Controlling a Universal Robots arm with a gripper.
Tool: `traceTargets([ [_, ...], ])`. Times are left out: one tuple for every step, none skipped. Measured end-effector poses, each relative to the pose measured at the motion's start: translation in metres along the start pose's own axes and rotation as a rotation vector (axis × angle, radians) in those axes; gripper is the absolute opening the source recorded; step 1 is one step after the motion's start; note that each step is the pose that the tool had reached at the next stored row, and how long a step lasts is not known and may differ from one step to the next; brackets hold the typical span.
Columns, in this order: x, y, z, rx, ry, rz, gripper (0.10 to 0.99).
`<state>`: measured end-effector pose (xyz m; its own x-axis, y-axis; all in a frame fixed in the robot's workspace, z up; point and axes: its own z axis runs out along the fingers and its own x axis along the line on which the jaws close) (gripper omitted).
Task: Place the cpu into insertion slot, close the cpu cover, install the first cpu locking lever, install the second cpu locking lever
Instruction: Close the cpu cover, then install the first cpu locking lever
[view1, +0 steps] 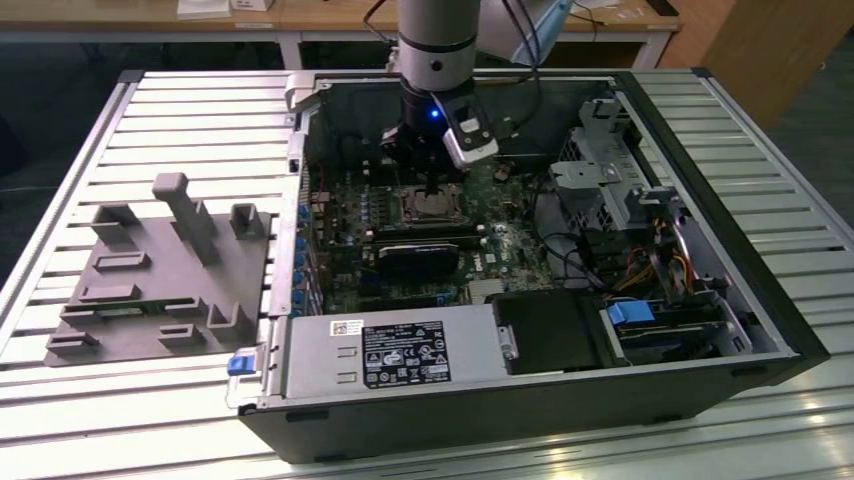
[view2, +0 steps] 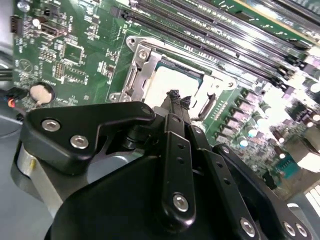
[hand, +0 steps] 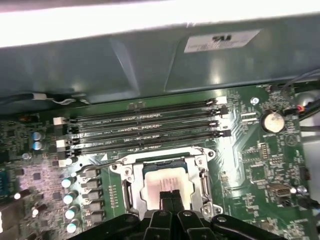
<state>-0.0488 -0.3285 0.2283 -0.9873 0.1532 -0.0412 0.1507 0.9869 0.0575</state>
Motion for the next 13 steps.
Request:
traceTargets([
  [-0.0001, 0.0002, -0.0028, 0.0, -0.0001, 0.0, 0.102],
  [-0.0002, 0.0003, -0.0055, 0.0, 0.0, 0.0, 0.102],
  [-0.0003, 0.0005, -0.0079, 0.0, 0.0, 0.0, 0.102],
  [-0.0004, 0.0006, -0.01, 0.0, 0.0, 0.0, 0.102],
  [-0.0005, 0.0007, -0.0113, 0.0, 0.0, 0.0, 0.102],
  [-0.0005, 0.0007, -0.0119, 0.0, 0.0, 0.0, 0.102],
  [-0.0005, 0.0007, -0.012, 0.0, -0.0001, 0.0, 0.102],
  [-0.0005, 0.0007, -0.012, 0.0, 0.0, 0.0, 0.102],
  [-0.0005, 0.0007, -0.012, 0.0, -0.0001, 0.0, 0.102],
  [-0.0005, 0.0007, -0.0121, 0.0, 0.0, 0.0, 0.102],
  [-0.0005, 0.0007, -0.0122, 0.0, 0.0, 0.0, 0.102],
  [-0.0005, 0.0007, -0.0122, 0.0, 0.0, 0.0, 0.102],
  [-0.0005, 0.0007, -0.0122, 0.0, 0.0, 0.0, 0.102],
])
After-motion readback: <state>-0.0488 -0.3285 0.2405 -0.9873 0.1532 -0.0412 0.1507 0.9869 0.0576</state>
